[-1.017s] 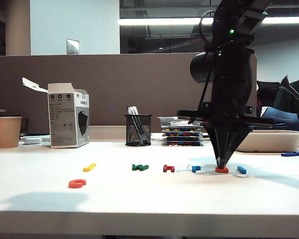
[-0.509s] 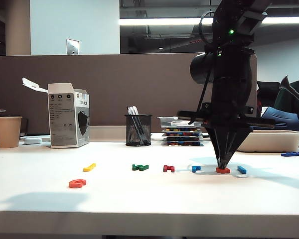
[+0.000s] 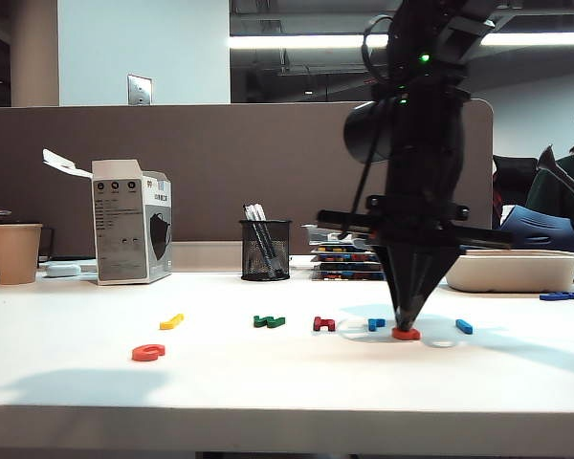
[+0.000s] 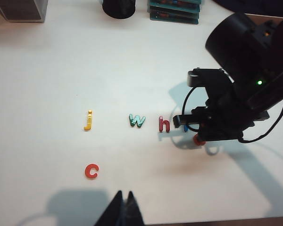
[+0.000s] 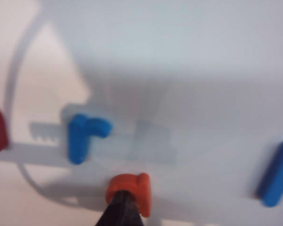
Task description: Select the appropriate letters from the row of letter magnets placed on the table to arrange into the word "car".
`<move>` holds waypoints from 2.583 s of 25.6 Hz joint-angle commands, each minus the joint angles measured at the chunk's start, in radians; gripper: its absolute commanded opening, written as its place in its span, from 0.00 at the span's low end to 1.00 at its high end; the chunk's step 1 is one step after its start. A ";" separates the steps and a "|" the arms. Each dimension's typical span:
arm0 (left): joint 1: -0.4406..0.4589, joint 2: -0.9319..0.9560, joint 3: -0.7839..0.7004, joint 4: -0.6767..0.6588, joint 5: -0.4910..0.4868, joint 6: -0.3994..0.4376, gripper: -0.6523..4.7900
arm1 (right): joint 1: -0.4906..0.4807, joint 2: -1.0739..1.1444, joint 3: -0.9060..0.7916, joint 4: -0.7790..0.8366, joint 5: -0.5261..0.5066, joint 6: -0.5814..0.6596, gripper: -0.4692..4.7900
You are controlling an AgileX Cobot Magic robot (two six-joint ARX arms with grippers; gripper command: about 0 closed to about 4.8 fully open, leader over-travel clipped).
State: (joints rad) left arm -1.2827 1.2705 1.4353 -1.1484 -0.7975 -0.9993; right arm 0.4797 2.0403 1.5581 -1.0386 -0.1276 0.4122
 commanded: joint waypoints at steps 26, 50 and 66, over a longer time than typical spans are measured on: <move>0.000 -0.003 0.002 -0.002 -0.011 0.004 0.11 | 0.277 0.003 0.000 0.175 -0.112 0.215 0.08; 0.000 -0.003 0.002 -0.002 -0.010 0.004 0.11 | 0.205 -0.025 0.008 0.109 -0.053 0.204 0.08; 0.000 -0.003 0.002 -0.002 -0.010 0.004 0.11 | 0.206 0.012 0.007 0.123 -0.050 0.204 0.08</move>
State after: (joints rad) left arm -1.2827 1.2705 1.4353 -1.1488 -0.7975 -0.9993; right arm 0.6857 2.0533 1.5642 -0.9169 -0.1825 0.6189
